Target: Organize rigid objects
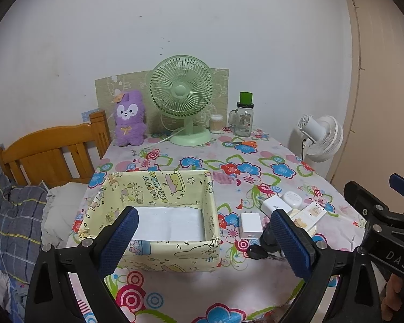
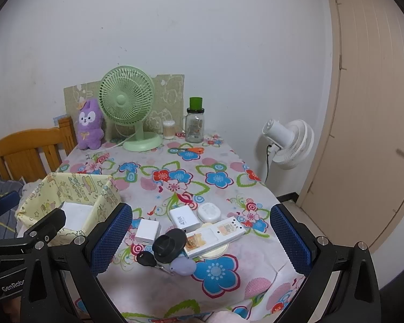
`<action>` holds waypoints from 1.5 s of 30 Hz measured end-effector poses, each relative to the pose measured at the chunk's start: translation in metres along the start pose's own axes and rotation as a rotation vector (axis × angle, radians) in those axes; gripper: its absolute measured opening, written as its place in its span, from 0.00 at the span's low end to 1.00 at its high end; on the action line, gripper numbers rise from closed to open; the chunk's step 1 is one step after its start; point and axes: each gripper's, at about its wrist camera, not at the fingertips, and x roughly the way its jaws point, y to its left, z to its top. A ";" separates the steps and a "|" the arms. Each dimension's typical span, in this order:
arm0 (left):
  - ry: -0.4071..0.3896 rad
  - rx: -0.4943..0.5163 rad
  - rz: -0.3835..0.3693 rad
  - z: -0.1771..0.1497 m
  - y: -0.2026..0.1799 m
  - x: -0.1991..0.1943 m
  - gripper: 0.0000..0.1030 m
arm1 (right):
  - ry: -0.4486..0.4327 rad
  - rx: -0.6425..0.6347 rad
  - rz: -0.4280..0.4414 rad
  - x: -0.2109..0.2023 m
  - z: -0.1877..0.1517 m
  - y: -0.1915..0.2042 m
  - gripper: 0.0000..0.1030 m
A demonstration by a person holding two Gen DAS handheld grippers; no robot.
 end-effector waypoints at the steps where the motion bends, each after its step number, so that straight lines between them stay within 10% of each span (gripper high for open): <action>1: 0.000 -0.001 0.002 0.000 0.000 0.000 0.96 | -0.001 -0.002 0.000 0.000 0.000 0.001 1.00; 45: 0.008 0.009 0.008 -0.003 -0.004 0.007 0.95 | 0.000 0.000 -0.003 0.001 -0.002 -0.001 1.00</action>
